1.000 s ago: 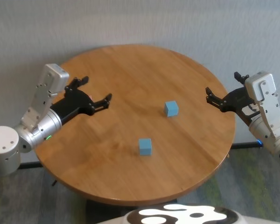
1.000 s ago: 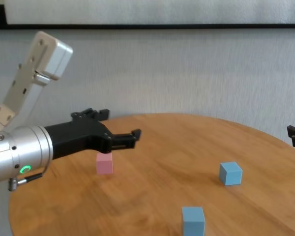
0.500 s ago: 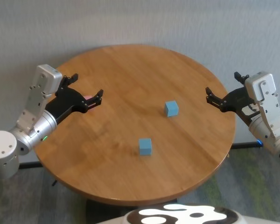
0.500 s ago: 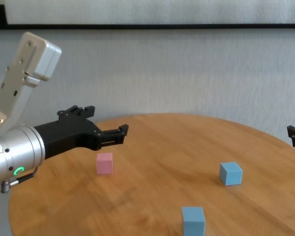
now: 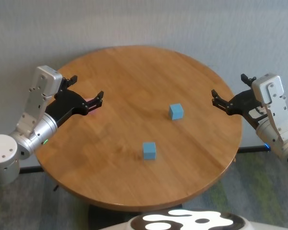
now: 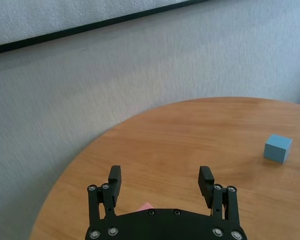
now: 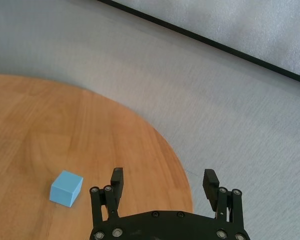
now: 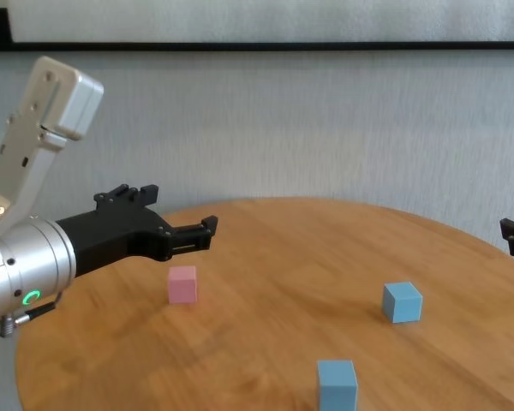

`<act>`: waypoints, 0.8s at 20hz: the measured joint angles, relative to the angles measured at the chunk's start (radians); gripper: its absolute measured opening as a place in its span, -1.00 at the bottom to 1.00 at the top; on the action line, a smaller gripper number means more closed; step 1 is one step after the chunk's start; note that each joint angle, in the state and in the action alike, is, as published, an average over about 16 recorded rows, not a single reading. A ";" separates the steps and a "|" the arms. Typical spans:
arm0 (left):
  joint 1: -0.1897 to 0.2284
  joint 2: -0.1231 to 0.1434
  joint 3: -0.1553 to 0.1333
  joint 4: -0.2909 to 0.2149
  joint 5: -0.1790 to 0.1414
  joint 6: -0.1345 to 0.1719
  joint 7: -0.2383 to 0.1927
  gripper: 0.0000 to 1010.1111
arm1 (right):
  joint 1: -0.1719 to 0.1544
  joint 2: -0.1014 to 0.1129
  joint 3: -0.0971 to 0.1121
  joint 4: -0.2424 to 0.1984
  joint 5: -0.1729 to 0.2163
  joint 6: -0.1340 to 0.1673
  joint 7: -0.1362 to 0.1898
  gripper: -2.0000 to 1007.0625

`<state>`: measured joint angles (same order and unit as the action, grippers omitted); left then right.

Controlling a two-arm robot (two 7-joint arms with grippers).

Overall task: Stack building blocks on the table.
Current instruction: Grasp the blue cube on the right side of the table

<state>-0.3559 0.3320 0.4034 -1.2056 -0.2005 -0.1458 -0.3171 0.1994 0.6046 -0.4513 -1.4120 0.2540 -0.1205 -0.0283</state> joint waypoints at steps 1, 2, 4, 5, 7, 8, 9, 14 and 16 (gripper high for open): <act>0.001 -0.001 -0.002 0.000 0.000 0.001 0.000 0.98 | 0.000 0.000 0.000 0.000 0.000 0.000 0.000 1.00; 0.001 -0.002 -0.004 0.001 0.000 0.003 0.000 0.98 | 0.000 0.000 0.000 0.000 0.000 0.000 0.000 1.00; 0.002 -0.005 -0.007 0.002 -0.001 0.005 -0.001 0.98 | 0.000 0.000 0.000 0.000 0.000 0.000 0.000 1.00; 0.002 -0.005 -0.008 0.003 -0.001 0.006 -0.001 0.98 | 0.000 0.000 0.000 0.000 0.000 0.000 0.000 1.00; 0.003 -0.007 -0.010 0.004 -0.003 0.008 -0.002 0.98 | 0.000 0.000 0.000 0.000 0.000 0.000 0.000 1.00; 0.003 -0.007 -0.010 0.005 -0.003 0.009 -0.003 0.98 | 0.000 0.000 0.000 0.000 0.000 0.000 0.000 1.00; 0.003 -0.008 -0.011 0.005 -0.004 0.009 -0.003 0.98 | 0.000 0.000 0.000 0.000 0.000 0.000 0.000 1.00; 0.003 -0.008 -0.009 0.006 -0.004 0.009 -0.003 0.98 | 0.000 0.000 0.000 0.000 0.000 0.000 0.000 1.00; 0.002 -0.007 -0.008 0.006 -0.004 0.009 -0.002 0.98 | 0.000 0.000 0.000 0.000 0.000 0.000 0.000 1.00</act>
<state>-0.3537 0.3248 0.3950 -1.2000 -0.2045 -0.1364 -0.3195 0.1994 0.6046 -0.4513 -1.4120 0.2540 -0.1205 -0.0282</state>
